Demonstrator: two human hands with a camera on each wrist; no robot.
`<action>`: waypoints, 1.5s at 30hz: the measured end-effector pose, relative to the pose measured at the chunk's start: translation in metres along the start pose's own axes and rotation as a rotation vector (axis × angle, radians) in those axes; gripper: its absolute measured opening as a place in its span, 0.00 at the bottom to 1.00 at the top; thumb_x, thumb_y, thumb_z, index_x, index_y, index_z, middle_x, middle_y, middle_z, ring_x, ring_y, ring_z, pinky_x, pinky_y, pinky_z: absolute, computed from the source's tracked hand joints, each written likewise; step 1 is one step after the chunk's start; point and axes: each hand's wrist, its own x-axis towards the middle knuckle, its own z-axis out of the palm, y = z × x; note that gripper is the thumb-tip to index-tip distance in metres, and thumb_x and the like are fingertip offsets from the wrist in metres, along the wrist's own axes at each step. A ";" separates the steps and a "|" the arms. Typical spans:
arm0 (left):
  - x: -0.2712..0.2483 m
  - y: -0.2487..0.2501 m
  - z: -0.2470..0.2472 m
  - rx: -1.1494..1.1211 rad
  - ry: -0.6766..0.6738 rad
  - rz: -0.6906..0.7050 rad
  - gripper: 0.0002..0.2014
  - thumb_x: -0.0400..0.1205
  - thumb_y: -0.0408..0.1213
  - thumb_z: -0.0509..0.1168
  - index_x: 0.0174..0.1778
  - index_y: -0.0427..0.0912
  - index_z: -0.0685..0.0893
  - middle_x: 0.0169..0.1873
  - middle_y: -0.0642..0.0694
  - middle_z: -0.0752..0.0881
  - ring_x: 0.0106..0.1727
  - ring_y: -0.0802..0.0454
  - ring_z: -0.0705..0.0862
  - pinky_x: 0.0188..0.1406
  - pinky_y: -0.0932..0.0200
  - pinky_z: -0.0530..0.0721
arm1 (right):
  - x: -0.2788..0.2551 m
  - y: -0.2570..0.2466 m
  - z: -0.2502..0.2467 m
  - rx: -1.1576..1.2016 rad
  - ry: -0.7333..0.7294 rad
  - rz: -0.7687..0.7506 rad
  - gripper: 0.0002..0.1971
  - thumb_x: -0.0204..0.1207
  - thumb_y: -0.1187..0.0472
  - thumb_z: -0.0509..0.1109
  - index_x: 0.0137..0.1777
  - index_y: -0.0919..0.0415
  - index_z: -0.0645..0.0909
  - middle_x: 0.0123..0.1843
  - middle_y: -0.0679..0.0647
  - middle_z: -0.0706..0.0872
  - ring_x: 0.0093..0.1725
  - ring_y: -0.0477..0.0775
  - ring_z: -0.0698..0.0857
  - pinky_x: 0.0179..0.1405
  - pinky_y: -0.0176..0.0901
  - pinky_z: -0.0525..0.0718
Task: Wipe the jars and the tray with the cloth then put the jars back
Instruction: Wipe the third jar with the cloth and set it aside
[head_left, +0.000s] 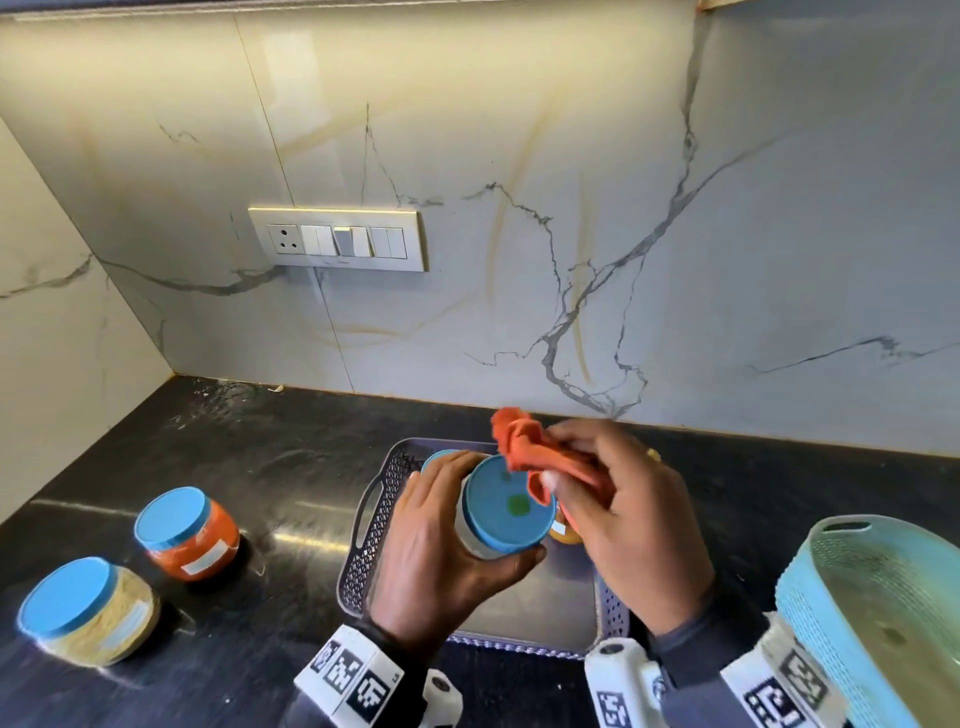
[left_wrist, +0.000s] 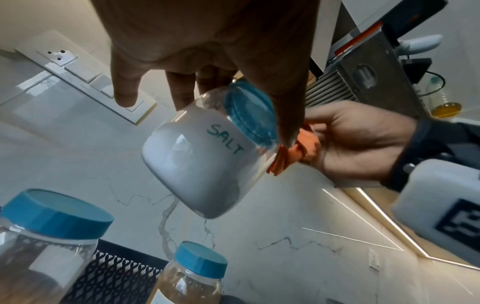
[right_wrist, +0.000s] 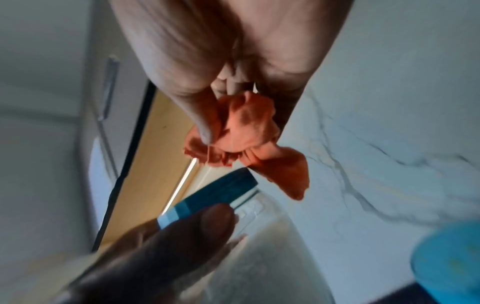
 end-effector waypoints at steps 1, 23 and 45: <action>0.000 0.001 0.002 0.018 -0.011 0.015 0.40 0.66 0.61 0.83 0.71 0.52 0.79 0.66 0.62 0.82 0.67 0.56 0.84 0.61 0.43 0.85 | 0.002 -0.003 0.002 -0.096 -0.029 -0.071 0.13 0.72 0.58 0.75 0.57 0.49 0.88 0.53 0.41 0.90 0.52 0.45 0.88 0.52 0.43 0.87; -0.005 0.000 -0.003 -0.026 0.005 0.034 0.38 0.67 0.60 0.80 0.70 0.45 0.83 0.65 0.57 0.84 0.68 0.58 0.84 0.63 0.53 0.85 | -0.019 -0.022 0.008 -0.203 -0.238 -0.153 0.09 0.78 0.50 0.69 0.53 0.47 0.88 0.48 0.41 0.83 0.46 0.46 0.83 0.49 0.46 0.82; 0.007 0.018 0.003 0.110 -0.014 0.107 0.38 0.65 0.59 0.83 0.69 0.46 0.83 0.65 0.60 0.83 0.65 0.58 0.85 0.56 0.52 0.88 | 0.013 -0.003 0.002 -0.244 -0.121 -0.020 0.08 0.75 0.51 0.73 0.51 0.49 0.90 0.47 0.44 0.87 0.46 0.46 0.86 0.47 0.38 0.83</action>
